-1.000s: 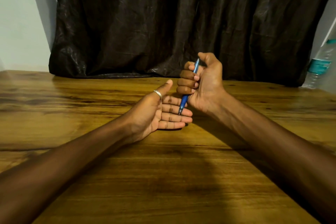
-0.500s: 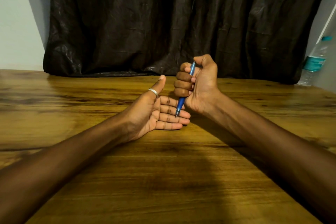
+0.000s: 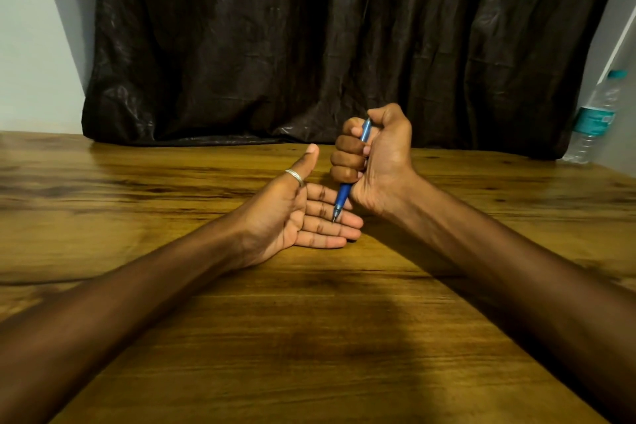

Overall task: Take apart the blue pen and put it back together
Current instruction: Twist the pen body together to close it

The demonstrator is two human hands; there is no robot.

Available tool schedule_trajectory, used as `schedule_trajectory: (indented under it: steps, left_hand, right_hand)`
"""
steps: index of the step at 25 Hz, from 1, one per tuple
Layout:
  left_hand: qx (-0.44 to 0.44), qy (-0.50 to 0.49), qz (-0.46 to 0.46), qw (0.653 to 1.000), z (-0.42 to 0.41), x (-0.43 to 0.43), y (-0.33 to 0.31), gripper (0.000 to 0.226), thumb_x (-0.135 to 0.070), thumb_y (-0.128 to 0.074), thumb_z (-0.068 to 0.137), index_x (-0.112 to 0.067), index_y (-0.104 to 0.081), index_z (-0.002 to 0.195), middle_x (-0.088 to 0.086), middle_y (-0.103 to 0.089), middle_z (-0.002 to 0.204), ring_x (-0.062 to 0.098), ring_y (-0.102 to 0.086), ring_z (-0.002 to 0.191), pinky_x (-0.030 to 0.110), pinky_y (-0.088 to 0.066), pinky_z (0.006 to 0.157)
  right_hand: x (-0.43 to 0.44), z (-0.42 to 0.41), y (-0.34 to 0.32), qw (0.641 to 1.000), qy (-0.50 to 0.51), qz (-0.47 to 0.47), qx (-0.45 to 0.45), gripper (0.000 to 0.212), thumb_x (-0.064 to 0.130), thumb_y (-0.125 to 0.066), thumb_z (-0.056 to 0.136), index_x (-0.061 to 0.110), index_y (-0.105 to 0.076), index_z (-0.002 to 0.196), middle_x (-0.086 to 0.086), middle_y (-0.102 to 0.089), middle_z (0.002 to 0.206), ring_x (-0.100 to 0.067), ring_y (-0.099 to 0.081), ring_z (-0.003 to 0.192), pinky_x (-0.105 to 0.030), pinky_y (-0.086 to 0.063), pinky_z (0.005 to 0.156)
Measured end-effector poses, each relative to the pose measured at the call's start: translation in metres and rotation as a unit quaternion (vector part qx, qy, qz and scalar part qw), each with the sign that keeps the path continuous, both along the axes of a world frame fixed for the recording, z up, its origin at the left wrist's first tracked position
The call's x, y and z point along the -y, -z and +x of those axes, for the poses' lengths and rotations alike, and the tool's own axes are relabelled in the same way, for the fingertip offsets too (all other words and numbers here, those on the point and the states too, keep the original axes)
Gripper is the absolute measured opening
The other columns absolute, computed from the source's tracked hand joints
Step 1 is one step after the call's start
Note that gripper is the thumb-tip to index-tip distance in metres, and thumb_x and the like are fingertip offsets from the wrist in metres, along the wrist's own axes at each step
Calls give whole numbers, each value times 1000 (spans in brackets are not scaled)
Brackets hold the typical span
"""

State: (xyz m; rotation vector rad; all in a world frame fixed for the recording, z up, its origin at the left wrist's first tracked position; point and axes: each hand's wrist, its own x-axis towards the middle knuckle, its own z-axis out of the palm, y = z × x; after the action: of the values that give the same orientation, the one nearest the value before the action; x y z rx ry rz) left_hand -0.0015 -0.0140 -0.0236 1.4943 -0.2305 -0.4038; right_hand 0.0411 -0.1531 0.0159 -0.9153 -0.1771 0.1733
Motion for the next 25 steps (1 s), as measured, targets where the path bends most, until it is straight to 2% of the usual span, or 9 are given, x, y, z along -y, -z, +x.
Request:
schedule_trajectory:
  steps: [12,19,25]
  left_hand:
    - [3,2,2,1000,-1,1,0,89,-72,-25,95,3,-62,124,24,-76,114,34,-74,108,45,-58,97]
    - [6,1,5,1000,-1,1,0,89,-73,-25,95,3,-63,124,23,-76,113,34,-75,108,45,-57,98]
    - [9,2,6,1000,-1,2,0,88,-72,-26,95,2,-63,124,23,-76,114,34,-74,109,46,-56,100]
  right_hand:
    - [0,0,1,1000,7,-3,4,45,43,-33,91,19,-40,53,8,-22,42,-8,-13,36,-17,-10,40]
    - [0,0,2,1000,10,0,4,47,43,-33,91,19,-41,51,8,-23,43,-8,-12,38,-19,-7,44]
    - [0,1,1,1000,4,2,4,44,41,-32,90,19,-39,53,8,-22,40,-8,-13,34,-15,-10,40]
